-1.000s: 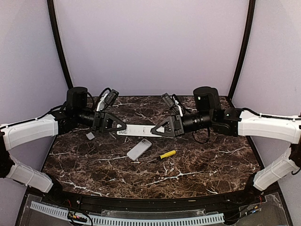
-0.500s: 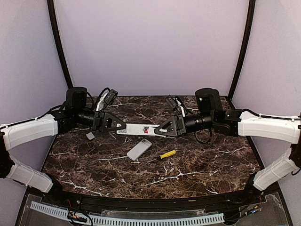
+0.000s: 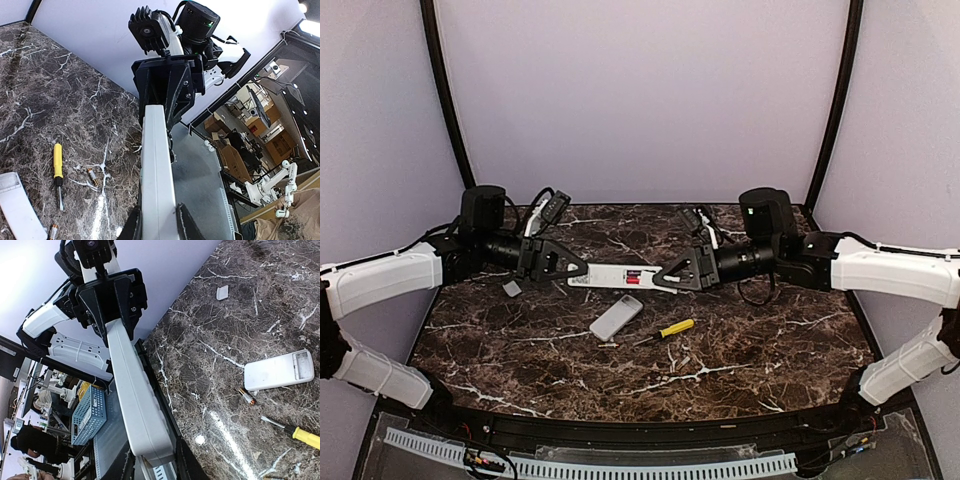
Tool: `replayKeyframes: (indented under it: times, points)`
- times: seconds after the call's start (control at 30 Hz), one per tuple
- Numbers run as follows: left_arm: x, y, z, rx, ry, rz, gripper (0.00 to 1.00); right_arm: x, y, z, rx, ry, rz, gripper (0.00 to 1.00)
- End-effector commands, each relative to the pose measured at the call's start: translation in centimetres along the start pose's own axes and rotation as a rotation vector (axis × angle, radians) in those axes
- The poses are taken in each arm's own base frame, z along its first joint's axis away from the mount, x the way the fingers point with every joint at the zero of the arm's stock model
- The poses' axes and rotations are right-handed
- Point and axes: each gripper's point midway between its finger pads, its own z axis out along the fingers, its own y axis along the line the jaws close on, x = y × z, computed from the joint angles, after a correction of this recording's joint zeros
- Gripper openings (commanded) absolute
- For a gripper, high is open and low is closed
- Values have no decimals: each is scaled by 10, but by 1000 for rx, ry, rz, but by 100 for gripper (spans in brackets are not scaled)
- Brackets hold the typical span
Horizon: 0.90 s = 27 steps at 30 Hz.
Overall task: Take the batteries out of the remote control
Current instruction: Remove the battery cover from the remote control.
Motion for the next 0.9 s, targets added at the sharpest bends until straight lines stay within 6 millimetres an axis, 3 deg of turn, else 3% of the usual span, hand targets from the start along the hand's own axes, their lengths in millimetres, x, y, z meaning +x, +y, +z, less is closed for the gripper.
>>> replayKeyframes:
  times: [0.0, 0.33, 0.57, 0.87]
  points:
    - [-2, -8, -6, -8, -9, 54, 0, 1, -6, -7, 34, -13, 20, 25]
    - [-8, -4, -13, -62, -33, 76, 0, 4, -11, -16, 53, -23, 44, 21]
    - [-9, -1, -14, -73, -40, 70, 0, 3, -7, -16, 14, -32, 45, 0]
    - [-12, 20, -26, -210, -76, 58, 0, -4, -8, -23, 34, -63, 35, 0]
